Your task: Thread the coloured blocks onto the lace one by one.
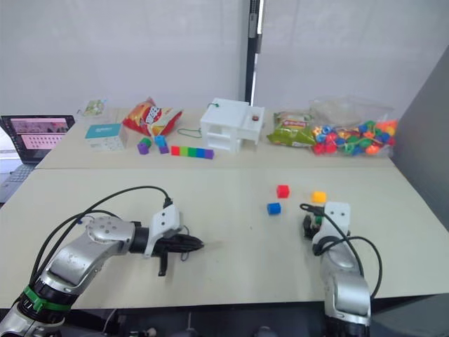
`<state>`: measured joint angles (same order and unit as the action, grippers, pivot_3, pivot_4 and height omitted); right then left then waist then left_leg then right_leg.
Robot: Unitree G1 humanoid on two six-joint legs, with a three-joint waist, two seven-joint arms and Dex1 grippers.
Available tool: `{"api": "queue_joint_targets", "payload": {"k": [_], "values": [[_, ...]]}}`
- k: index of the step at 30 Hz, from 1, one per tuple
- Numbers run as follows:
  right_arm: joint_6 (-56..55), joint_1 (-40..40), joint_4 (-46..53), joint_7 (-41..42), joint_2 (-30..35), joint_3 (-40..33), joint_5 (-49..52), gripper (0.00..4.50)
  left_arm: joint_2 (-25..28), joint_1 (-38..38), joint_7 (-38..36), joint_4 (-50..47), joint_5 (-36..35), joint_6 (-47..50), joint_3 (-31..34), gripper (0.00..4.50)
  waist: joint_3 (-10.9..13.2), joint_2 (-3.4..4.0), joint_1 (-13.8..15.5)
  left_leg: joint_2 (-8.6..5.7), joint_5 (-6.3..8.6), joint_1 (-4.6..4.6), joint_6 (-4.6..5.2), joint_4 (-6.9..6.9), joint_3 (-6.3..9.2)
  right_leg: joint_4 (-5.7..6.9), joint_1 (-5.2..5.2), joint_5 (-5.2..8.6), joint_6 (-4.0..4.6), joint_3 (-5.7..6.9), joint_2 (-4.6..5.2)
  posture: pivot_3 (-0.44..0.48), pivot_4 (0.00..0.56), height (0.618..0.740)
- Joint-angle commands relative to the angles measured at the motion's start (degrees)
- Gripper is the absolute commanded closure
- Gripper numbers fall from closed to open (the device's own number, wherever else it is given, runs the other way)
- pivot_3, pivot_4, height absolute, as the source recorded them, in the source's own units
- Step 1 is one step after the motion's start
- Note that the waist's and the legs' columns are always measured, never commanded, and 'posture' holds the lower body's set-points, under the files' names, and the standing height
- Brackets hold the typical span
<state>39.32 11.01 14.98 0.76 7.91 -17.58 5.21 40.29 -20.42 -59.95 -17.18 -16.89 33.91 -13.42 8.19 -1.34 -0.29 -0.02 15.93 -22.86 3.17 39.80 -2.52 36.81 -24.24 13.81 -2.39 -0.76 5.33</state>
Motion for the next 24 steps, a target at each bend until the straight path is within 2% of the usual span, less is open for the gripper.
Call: {"api": "queue_joint_targets", "payload": {"k": [1, 3, 7, 10, 12, 14, 16, 21, 24], "values": [[-1.78, 1.07, 1.08, 0.31, -0.46, -1.05, 2.45, 2.59, 0.24, -0.08, 0.50, -1.48, 0.59, -1.36, 0.09, 4.50, 0.00, 0.00, -0.08, 0.00, 0.00, 0.00, 0.00, -0.01, 0.00, 0.00, 0.00, 0.00, 0.00, 0.00, 0.00, 0.000, 0.150, 0.740], [-1.70, 1.17, 1.04, 0.29, -0.72, -1.25, 3.21, 3.29, -0.10, -0.07, 0.70, -1.26, 0.54, -1.57, 0.07, 4.50, 0.00, 0.00, -0.19, 0.00, 0.00, 0.00, 0.00, -0.01, 0.00, 0.00, 0.00, 0.00, 0.00, 0.00, 0.00, 0.000, 0.150, 0.740], [-1.06, -0.79, 5.41, 0.54, -1.14, -0.93, 4.84, 3.36, -0.88, 0.49, 0.93, -0.41, 0.90, -2.70, -0.27, 4.50, 0.00, 0.03, -0.17, 0.00, 0.00, -0.01, 0.00, -0.02, 0.00, 0.00, 0.00, 0.00, 0.00, 0.00, 0.02, 0.000, 0.150, 0.740], [3.62, -4.88, 15.45, 1.29, -2.05, 3.05, 6.65, 3.36, -1.06, 0.60, 0.91, 0.18, 1.28, -3.32, -0.34, 4.50, -0.01, 0.08, -0.29, 0.00, 0.01, -0.03, 0.01, -0.04, 0.01, -0.01, -0.03, 0.00, 0.00, 0.00, 0.02, 0.000, 0.150, 0.740], [11.73, -12.01, 30.76, 0.71, -3.46, 12.42, 10.38, 3.36, -1.51, 0.17, 1.24, 0.45, 0.42, -2.59, 0.59, 4.50, -0.03, 0.16, -0.32, 0.04, 0.01, -0.05, 0.01, -0.04, 0.02, -0.01, -0.05, 0.00, 0.00, -0.01, -0.01, 0.000, 0.150, 0.740], [18.99, -16.25, 40.20, -0.80, -5.04, 22.66, 13.76, 3.36, -1.86, 0.00, 1.52, 0.79, -0.01, -2.36, 1.23, 4.50, -0.04, 0.18, -0.54, 0.11, 0.01, -0.05, 0.01, -0.06, 0.07, 0.01, -0.07, 0.02, 0.03, 0.02, -0.06, 0.000, 0.150, 0.740], [22.04, -15.59, 41.29, -1.72, -4.26, 27.97, 12.85, 3.36, -2.11, -0.12, 1.68, 0.97, 0.00, -2.28, 1.40, 4.50, -0.03, 0.17, -0.90, 0.18, 0.01, -0.06, 0.01, -0.05, 0.07, 0.00, -0.08, 0.03, 0.05, 0.00, -0.10, 0.000, 0.150, 0.740], [19.03, -11.81, 28.88, -1.29, -1.95, 30.27, 8.61, 3.36, -2.15, -0.13, 1.96, 0.43, 0.07, -1.48, 1.23, 4.50, -0.05, 0.09, 0.11, 0.04, -0.01, 0.08, 0.04, 0.09, 0.08, -0.15, 0.16, 0.04, 0.03, 0.01, 0.00, 0.000, 0.150, 0.740], [16.72, -11.23, 23.80, -2.09, -3.32, 31.86, 7.01, 3.36, -1.72, 0.13, 2.12, -0.34, -0.03, -0.70, 1.34, 4.50, -0.07, 0.07, 0.12, -0.03, -0.01, -0.01, 0.04, 0.06, 0.10, -0.03, 0.01, 0.02, 0.01, -0.02, 0.02, 0.000, 0.150, 0.740]]}}
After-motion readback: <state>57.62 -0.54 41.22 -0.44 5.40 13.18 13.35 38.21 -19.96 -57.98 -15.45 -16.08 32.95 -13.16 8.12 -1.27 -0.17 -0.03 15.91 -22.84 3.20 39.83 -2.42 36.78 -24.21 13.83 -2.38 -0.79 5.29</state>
